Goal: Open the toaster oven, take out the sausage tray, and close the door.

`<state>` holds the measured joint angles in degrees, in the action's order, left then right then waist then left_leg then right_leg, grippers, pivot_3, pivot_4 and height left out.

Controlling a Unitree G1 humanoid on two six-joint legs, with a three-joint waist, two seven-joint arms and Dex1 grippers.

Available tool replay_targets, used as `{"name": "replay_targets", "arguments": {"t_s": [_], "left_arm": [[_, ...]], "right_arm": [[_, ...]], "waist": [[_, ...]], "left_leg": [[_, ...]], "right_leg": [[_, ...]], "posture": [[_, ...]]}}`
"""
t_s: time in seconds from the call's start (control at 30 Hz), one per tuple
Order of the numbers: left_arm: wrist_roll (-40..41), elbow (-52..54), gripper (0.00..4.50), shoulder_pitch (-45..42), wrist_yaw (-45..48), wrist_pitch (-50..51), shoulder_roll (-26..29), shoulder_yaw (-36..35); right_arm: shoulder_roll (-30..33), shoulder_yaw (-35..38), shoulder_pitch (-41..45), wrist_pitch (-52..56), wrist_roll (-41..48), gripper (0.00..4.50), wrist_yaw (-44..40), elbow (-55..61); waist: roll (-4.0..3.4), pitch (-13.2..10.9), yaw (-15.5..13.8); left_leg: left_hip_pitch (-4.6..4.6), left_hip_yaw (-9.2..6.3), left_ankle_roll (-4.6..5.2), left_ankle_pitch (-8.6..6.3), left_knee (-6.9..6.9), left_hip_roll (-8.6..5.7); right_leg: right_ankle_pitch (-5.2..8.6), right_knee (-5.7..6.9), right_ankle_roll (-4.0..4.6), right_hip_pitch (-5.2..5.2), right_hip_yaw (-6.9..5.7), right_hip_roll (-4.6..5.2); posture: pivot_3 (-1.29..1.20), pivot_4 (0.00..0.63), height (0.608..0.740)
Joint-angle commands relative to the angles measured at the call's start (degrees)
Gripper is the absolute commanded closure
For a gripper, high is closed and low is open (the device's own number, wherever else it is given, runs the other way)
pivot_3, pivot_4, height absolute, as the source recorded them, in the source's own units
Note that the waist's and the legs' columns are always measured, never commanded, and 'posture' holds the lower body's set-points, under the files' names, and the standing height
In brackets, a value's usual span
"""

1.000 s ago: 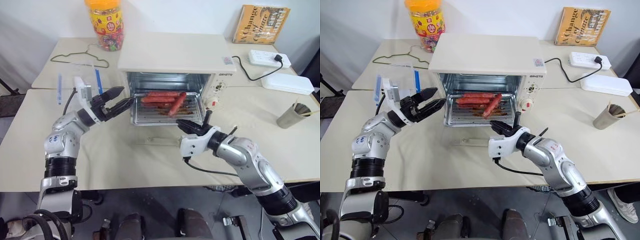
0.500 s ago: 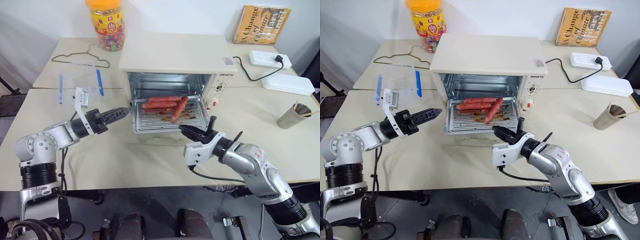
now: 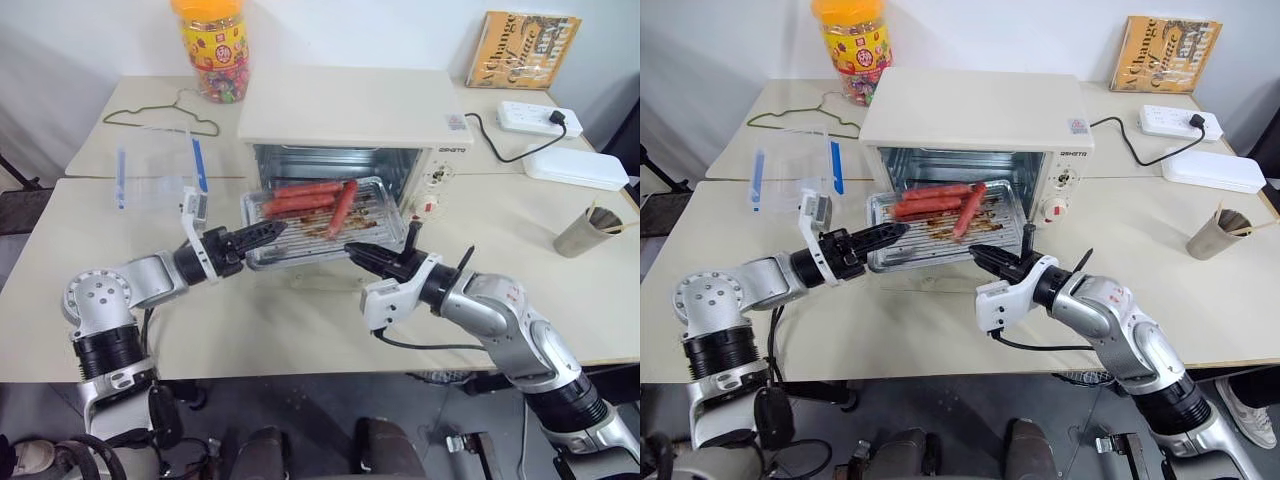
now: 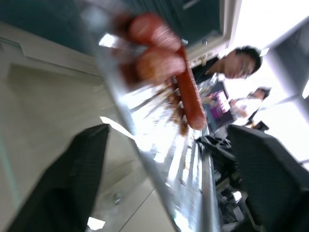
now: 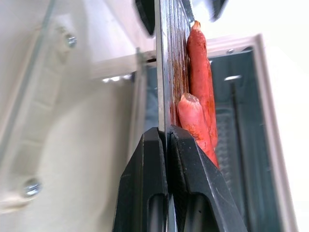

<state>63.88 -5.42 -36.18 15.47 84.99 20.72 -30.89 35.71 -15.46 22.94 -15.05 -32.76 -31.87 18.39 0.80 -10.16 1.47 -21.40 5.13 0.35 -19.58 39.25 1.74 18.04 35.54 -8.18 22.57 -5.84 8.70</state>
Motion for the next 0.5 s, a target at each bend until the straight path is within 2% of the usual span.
{"name": "replay_targets", "arguments": {"t_s": [0.03, 0.2, 0.3, 0.33, 0.5], "left_arm": [[3.0, 0.3, 2.01, -1.2, -1.7, 3.2, 0.3, -1.9], [6.7, -6.2, 3.45, -3.8, -7.0, 6.8, -1.0, -8.4], [11.8, -8.6, 4.29, -3.2, -9.7, 7.5, -0.2, -7.8], [13.4, -8.8, 4.45, -3.0, -10.6, 7.5, -0.1, -7.6], [21.6, -10.0, 4.45, -0.9, -14.5, 7.5, 0.4, -6.6]], "right_arm": [[-0.1, 1.2, 0.8, -1.0, 1.5, 4.44, 0.2, 0.6], [0.0, 1.2, 1.4, -1.7, 2.7, 4.44, -0.5, 0.0], [0.1, 1.5, 1.6, -2.0, 3.6, 4.44, -1.1, -0.3], [0.1, 1.6, 1.6, -2.0, 4.1, 4.44, -1.5, -0.3], [0.0, 2.6, 1.7, -1.0, 8.3, 4.44, -3.4, -0.3]], "waist": [[0.0, 0.0, 0.0], [0.0, 0.0, 0.0], [0.0, 0.0, 0.0], [0.01, 0.0, 0.0], [0.0, 0.0, 0.0]], "left_leg": [[0.01, 0.01, 0.0, 0.0, -0.02, 0.0], [0.03, 0.0, -0.01, 0.0, -0.02, 0.0], [0.06, -0.01, -0.01, 0.0, -0.02, 0.0], [0.06, -0.03, -0.02, 0.0, -0.03, 0.0], [0.08, -0.17, -0.03, 0.0, -0.03, 0.0]], "right_leg": [[0.0, 0.0, 0.0, 0.0, 0.0, 0.0], [0.0, 0.0, 0.0, 0.0, 0.02, 0.0], [0.0, 0.0, 0.0, -0.02, 0.03, 0.0], [0.0, 0.0, 0.0, -0.02, 0.04, 0.01], [0.0, 0.0, 0.0, -0.02, 0.05, 0.01]], "posture": [[0.0, 0.15, 0.74], [0.0, 0.15, 0.74], [0.0, 0.15, 0.74], [0.0, 0.15, 0.74], [0.0, 0.15, 0.74]]}}
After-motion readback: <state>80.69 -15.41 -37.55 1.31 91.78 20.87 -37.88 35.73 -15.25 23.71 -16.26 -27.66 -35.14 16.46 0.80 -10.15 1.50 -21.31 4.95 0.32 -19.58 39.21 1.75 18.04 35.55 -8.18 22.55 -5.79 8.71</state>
